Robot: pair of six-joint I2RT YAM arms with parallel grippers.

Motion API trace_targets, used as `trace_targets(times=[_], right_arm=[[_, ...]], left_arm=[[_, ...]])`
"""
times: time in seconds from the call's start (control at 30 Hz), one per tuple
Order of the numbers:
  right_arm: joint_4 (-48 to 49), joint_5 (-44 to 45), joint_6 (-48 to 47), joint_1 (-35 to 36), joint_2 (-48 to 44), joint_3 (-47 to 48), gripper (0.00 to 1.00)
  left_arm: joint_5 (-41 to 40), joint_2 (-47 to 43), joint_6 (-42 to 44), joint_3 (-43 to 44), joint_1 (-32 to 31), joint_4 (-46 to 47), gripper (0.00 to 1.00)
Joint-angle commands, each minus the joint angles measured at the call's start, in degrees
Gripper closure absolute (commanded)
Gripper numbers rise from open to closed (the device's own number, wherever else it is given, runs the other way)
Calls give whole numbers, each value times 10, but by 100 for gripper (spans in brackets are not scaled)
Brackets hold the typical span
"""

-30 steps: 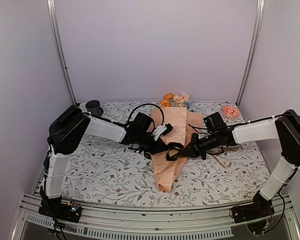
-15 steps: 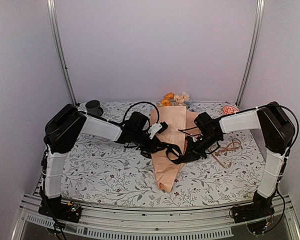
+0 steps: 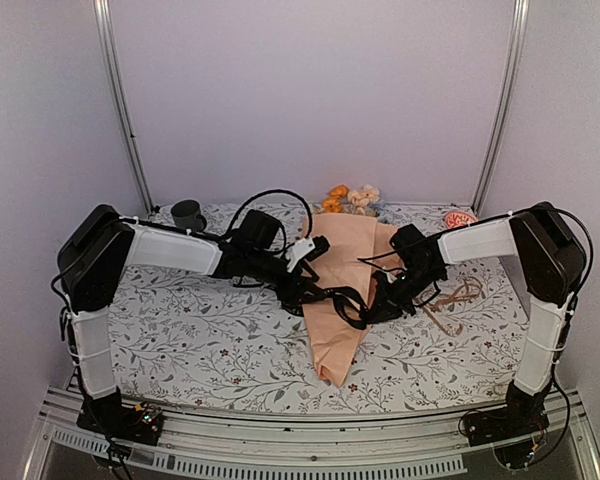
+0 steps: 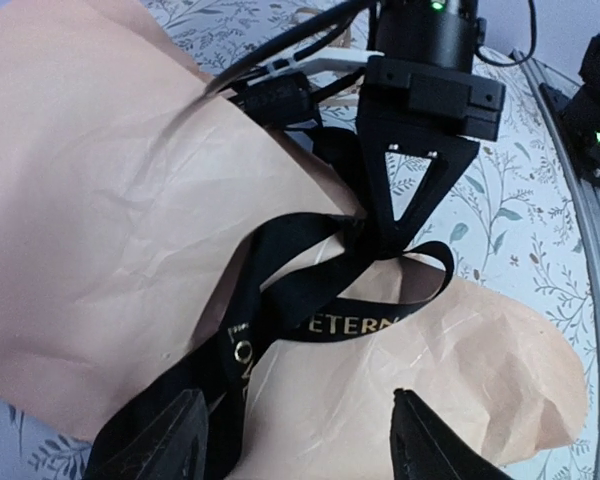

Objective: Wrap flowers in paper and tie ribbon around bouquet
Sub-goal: Cross the ribbon over the folded bouquet.

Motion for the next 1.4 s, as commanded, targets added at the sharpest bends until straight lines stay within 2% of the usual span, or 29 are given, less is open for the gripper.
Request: trace_targets(times=[0.0,0.07,0.17,0.3,0.4,0.47,0.53,0.6,0.67,0.7,0.97,1.23,1.27,1.33,1.37], right_arm=[[2,5,-12,-3,4,13,99],[2,4,-13,-3,1,14,99],[1,1,-15,-3,-2,17,99],[-1,-5,-17,-3,-11,18,99],[-3,-18,-18,-3,-24,19,99],[-4,-27,-19,-4,-34,18,99],[-5,-39,-20,-8,-41,17,99],[-5,-51,-20,-17,-46,15,100],[-6,-53,-21,-28,-53,14,99],[-7,-54,-24,-34,-56,13,99],[-6,-66,-35,-73,-62,9,99],[-5,-75,-41,-77,-51,11,99],[-4,-76,-40,-77,-49,11,99],[-1,-78,-39,-77,-47,13,99],[-1,-78,-40,-77,-47,14,99]], left_arm=[[-31,-32,-30,-17,68,-6,42],[-68,-10,-31,4,91,-51,43],[-118,19,11,13,97,-74,36],[-127,66,52,43,97,-114,31],[-143,88,50,55,97,-112,30],[-144,95,48,57,97,-107,34],[-128,97,47,55,95,-106,44],[-111,94,46,47,93,-104,66],[-114,88,37,35,93,-94,99],[-126,84,30,27,94,-85,100],[-184,41,-34,-29,103,-15,100],[-206,2,-18,-59,79,-6,100],[-201,-5,-5,-64,72,-7,96],[-210,-25,10,-75,52,-2,71],[-215,-37,11,-79,47,3,63]])
